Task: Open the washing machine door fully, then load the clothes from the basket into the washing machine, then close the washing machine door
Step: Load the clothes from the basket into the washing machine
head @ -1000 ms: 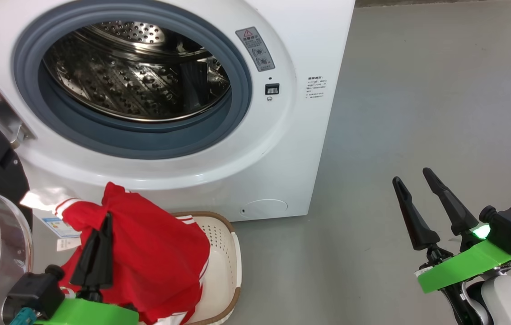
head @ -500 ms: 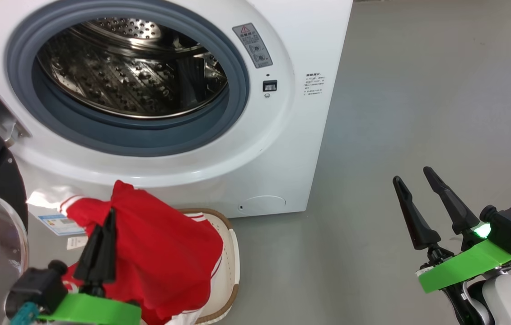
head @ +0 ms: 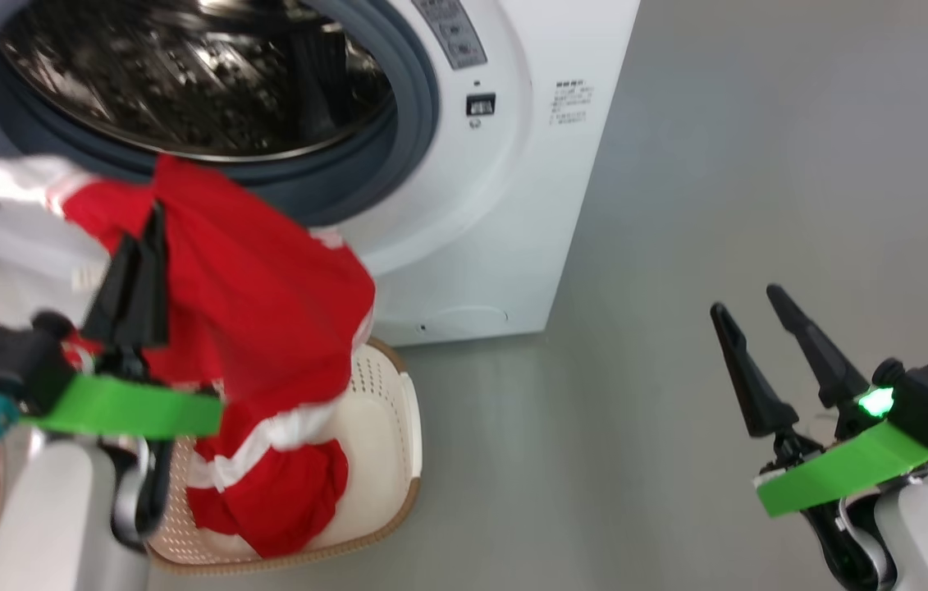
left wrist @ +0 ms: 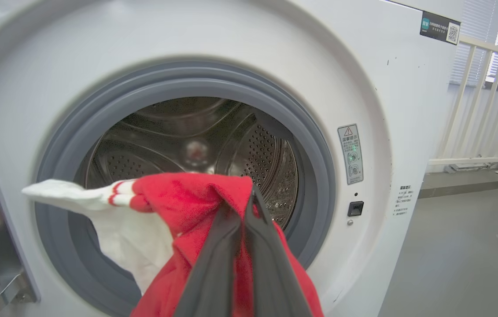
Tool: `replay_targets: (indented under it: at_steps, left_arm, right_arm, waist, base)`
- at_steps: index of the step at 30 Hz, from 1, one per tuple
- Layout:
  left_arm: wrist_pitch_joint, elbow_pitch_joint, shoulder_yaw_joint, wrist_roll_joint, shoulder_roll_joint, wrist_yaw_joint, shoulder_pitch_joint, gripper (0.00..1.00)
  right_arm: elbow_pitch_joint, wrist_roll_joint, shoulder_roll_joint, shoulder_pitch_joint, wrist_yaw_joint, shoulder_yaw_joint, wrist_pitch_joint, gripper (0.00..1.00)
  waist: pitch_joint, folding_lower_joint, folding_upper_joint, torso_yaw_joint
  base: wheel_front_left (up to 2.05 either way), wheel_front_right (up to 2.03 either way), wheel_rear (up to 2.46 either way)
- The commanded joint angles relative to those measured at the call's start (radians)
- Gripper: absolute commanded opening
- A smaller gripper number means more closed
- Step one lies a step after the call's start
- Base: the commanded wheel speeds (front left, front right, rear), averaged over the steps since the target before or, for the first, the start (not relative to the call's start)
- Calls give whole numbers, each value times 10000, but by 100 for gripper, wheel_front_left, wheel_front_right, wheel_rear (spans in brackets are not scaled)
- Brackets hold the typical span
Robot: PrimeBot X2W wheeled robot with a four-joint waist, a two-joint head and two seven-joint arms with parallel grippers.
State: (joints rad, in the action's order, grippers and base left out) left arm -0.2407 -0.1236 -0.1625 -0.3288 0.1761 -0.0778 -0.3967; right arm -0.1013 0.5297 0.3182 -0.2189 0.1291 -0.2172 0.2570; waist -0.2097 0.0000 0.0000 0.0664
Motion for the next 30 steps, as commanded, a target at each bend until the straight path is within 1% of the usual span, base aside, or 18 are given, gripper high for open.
replay_targets:
  at_steps: [1,4,10,17,20,21,25,30]
  left_arm:
    - [-124,29,370,96,359,-119,-794,0]
    - [-132,-471,447,85,478,-150,-1530,0]
    - [-145,-2062,547,115,801,-228,-3163,0]
    - [-180,-3927,543,-21,838,-342,-5067,0]
    - [-190,-4352,508,-12,875,-376,-5567,0]
    - [-199,-4996,569,-45,937,-399,-6258,0]
    - [-206,-5730,735,-243,940,-431,-7129,0]
    - [-208,-6362,707,-143,1032,-460,-8088,0]
  right_arm:
    - [328,-76,77,-332,16,-162,48,100]
    - [397,-92,32,-514,16,-151,48,100]
    - [534,-115,-75,-909,16,-80,48,100]
    - [728,-164,-145,-1362,16,9,48,100]
    - [775,-182,-178,-1483,16,7,48,100]
    - [818,-206,-240,-1615,16,9,48,100]
    - [841,-210,-332,-1712,16,49,48,100]
    - [887,-210,-444,-1837,16,37,48,100]
  waist:
    - [-706,0,0,252]
    - [-1200,0,0,408]
    - [-2231,0,0,701]
    - [-3324,0,0,935]
    - [-3612,0,0,988]
    - [-4007,0,0,1072]
    - [-4455,0,0,1180]
    - [-4899,0,0,1354]
  base:
    - [0,0,0]
    - [0,0,0]
    - [0,0,0]
    - [0,0,0]
    - [0,0,0]
    - [0,0,0]
    - [0,0,0]
    - [0,0,0]
